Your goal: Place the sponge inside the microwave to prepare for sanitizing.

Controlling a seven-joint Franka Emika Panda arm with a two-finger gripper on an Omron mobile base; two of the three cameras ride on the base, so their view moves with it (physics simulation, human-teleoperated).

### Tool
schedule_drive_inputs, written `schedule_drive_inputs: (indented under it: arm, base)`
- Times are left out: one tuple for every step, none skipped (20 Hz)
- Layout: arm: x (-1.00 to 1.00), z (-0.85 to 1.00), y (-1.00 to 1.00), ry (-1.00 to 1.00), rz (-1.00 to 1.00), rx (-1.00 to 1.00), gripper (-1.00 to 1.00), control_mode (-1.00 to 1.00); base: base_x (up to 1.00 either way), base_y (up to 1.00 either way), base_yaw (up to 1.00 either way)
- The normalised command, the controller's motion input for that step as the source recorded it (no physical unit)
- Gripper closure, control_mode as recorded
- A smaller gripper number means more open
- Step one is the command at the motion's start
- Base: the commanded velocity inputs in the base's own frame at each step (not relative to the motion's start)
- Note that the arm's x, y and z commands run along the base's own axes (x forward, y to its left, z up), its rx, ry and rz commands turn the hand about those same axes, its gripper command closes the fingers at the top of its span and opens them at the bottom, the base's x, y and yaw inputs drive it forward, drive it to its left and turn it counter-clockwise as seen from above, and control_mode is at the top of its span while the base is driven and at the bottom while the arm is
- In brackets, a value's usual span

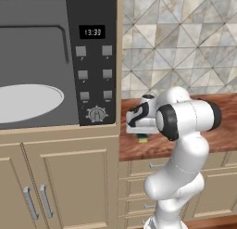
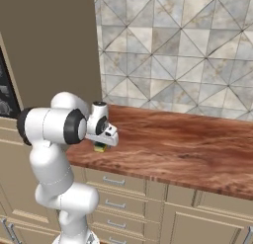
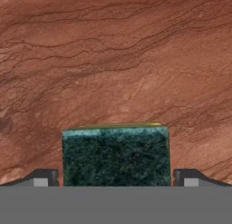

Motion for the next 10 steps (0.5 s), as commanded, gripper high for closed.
schedule_drive_inputs:
  arm:
    - [0.06, -0.46, 0.00, 0.02, 0.00, 0.00, -1.00, -1.00]
    - [0.02, -0.40, 0.00, 0.00, 0.01, 0.00, -1.00, -1.00]
    - [0.00, -0.24, 0.00, 0.00, 0.01, 0.00, -1.00, -1.00]
    - [0.14, -0.21, 0.00, 0.00, 0.00, 0.00, -1.00, -1.00]
    - [0.11, -0.19, 0.00, 0.00, 0.00, 0.01, -1.00, -1.00]
    - [0.04, -0.21, 0.00, 0.00, 0.00, 0.03, 1.00, -1.00]
    - [0.04, -0.15, 0.03, 0.00, 0.00, 0.01, 1.00, -1.00]
    - [0.00, -0.03, 0.00, 0.00, 0.00, 0.00, 1.00, -1.00]
    - [0.00, 0.00, 0.00, 0.00, 0.00, 0.00, 1.00, -1.00]
    - [0.00, 0.00, 0.00, 0.00, 0.00, 0.00, 1.00, -1.00]
  base:
    - [0.00, 0.00, 0.00]
    - [0.00, 0.00, 0.00]
    - [0.00, 0.00, 0.00]
    - [0.00, 0.00, 0.00]
    - [0.00, 0.00, 0.00]
    - [0.00, 0.00, 0.00]
    - [0.00, 0.00, 0.00]
    - [0.00, 0.00, 0.00]
    - [0.00, 0.00, 0.00]
    - [0.00, 0.00, 0.00]
